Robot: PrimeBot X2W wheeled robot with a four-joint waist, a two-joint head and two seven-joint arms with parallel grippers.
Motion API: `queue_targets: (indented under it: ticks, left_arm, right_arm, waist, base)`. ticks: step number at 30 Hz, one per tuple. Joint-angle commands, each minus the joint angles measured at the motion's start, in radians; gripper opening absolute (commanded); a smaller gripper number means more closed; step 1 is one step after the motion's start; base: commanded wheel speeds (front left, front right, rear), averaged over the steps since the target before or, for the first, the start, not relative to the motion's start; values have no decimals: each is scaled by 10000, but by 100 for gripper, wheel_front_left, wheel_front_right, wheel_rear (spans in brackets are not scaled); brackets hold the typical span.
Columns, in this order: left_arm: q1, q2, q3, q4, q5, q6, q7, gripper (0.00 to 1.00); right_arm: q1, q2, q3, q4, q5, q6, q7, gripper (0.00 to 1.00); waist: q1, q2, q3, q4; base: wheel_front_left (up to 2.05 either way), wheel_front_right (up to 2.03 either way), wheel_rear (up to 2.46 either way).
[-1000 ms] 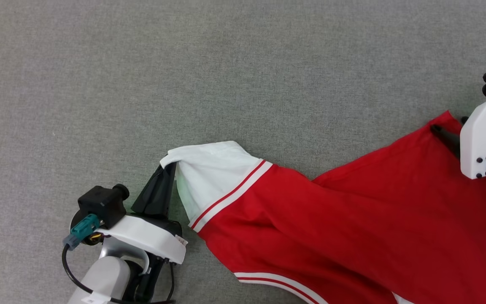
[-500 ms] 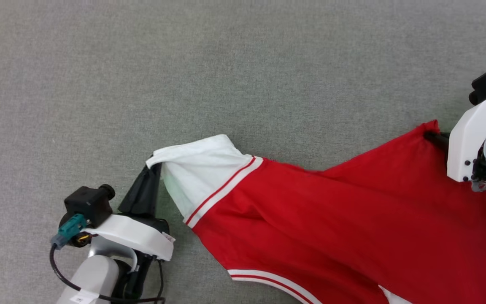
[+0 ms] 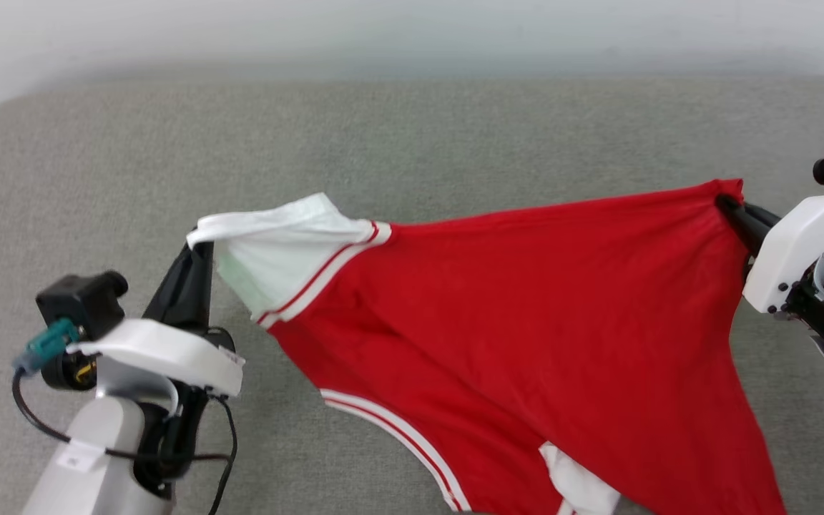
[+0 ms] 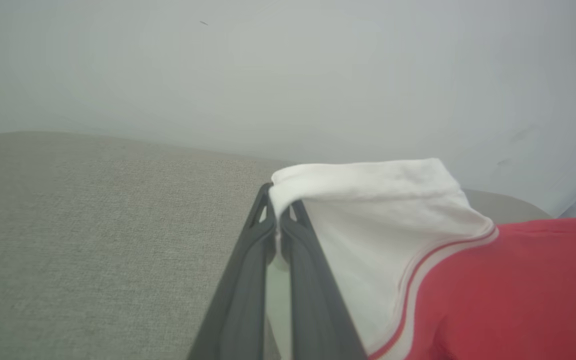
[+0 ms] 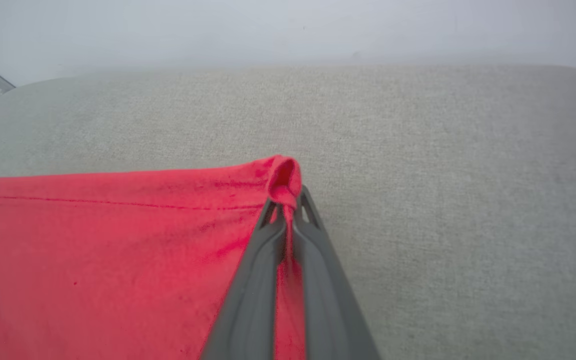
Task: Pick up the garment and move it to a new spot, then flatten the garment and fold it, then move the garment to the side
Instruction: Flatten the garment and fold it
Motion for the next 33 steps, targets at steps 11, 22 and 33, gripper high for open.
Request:
queue_targets:
  ticks: [11, 22, 33]
  left_arm:
    - [-3049, 430, -39, 1222, -42, -252, 1163, 0]
    - [-8003, 728, -235, 3447, 724, -505, 1448, 0]
    - [-12836, 1295, -360, 5972, 1441, -744, 1398, 0]
  right_arm:
    - [-1172, 1038, -1357, 254, -1503, -8, -1243, 0]
    - [-4581, 1523, -2463, 764, -2767, -9, -1280, 0]
    - [-8766, 1692, -3001, 2333, -3911, -14, -1593, 0]
  waist:
    - [-1, -1, -601, -745]
    - [-1, -1, 1024, -806]
    - [-1, -1, 2987, -929]
  base:
    - [0, 0, 0]
    - [0, 0, 0]
    - [0, 0, 0]
